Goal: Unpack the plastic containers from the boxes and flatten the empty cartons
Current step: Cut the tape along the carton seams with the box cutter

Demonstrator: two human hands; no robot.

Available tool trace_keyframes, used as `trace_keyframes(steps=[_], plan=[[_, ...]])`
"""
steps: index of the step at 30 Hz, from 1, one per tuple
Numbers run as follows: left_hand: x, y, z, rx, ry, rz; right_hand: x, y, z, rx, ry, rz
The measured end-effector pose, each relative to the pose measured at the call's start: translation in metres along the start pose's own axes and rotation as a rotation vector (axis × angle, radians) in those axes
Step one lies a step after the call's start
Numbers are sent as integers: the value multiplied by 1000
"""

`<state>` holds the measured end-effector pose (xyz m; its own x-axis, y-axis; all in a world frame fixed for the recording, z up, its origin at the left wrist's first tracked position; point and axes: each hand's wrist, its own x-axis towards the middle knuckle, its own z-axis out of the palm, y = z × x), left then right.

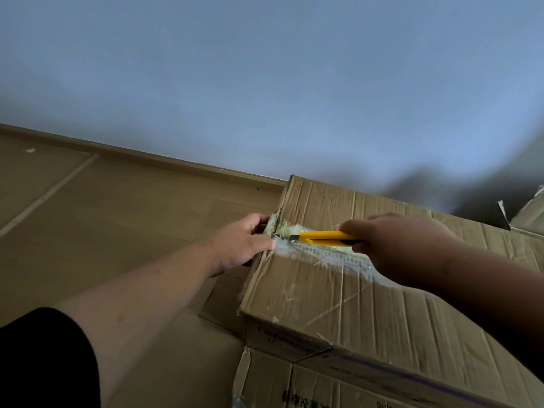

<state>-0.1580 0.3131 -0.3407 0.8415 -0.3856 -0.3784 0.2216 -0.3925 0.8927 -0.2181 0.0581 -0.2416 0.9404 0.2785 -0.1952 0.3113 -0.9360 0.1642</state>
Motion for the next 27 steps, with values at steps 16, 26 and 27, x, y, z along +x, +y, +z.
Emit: trace_keyframes(steps=[16, 26, 27], plan=[[-7, -7, -3, -71, -6, 13, -12, 19, 7, 188, 72, 33], [-7, -9, -7, -28, -21, 17, 8, -16, 10, 107, 71, -49], [-7, -9, -7, -12, -29, 14, 8, -17, 9, 102, 65, -60]])
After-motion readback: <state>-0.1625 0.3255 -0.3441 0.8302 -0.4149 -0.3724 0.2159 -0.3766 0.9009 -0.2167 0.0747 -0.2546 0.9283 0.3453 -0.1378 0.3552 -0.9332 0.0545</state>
